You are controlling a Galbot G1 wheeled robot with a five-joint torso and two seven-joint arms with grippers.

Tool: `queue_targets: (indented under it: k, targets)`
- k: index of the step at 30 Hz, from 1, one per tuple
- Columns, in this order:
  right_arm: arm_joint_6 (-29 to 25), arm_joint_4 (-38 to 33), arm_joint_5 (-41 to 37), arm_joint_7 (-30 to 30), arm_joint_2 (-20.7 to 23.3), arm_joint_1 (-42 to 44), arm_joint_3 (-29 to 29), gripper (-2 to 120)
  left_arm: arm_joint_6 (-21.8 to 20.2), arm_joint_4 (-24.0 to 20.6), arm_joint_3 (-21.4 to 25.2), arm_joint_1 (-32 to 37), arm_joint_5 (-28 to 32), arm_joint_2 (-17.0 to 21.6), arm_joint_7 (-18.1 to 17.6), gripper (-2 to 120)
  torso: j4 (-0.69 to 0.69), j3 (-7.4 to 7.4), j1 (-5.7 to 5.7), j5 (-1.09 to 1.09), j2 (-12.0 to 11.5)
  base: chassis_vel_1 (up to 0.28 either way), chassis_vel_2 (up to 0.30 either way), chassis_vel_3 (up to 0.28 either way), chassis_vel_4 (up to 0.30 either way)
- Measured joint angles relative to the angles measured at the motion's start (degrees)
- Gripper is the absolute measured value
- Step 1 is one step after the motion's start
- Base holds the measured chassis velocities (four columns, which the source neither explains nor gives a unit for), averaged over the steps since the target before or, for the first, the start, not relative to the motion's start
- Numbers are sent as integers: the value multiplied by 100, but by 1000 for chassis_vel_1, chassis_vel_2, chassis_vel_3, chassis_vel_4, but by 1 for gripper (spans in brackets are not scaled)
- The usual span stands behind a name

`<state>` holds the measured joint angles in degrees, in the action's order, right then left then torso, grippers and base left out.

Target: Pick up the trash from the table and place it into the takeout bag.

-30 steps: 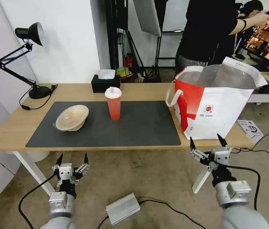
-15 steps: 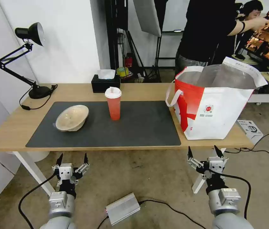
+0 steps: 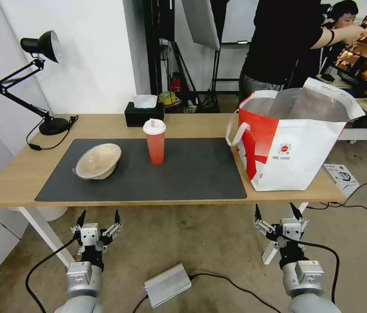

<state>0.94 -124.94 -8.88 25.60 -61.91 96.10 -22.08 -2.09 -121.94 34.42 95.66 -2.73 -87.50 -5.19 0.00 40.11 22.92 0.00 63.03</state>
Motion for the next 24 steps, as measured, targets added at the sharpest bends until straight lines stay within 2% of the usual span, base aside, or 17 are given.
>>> queue_targets:
  k: [16, 24]
  targets:
    - [5, 22, -20, 0, 93, -66, 130, 100, 12, 9, -3, 6, 3, 0, -3, 100, -1, 0, 0, 0, 0, 0, 0, 0, 0]
    - [71, -167, -526, -248, 495, -675, 508, 100, 13, -6, -21, -7, 4, 21, -3, 100, 0, 0, 0, 0, -1, 0, 0, 0, 0]
